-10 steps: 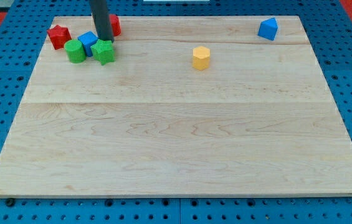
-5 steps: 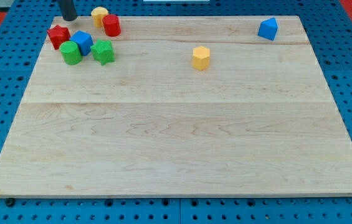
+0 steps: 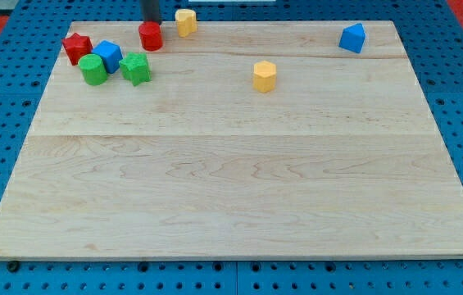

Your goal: Separate all the blocks at the top left and place the yellow heart at the top center

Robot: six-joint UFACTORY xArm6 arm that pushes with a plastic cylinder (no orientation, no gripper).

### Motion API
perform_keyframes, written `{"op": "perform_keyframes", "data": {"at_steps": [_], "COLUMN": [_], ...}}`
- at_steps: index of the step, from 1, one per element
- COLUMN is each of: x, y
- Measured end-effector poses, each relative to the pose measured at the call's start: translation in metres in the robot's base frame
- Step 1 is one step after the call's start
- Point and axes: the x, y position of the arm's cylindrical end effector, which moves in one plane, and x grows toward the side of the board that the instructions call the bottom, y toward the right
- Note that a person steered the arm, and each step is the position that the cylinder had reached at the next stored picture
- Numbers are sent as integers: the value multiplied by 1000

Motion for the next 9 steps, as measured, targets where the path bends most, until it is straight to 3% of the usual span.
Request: {"op": "perform_keyframes", "data": {"at_steps": [1,2,3,4,7,9], "x": [-1,12,53,54,13,1], "y": [7,63,87,82,163,154]}}
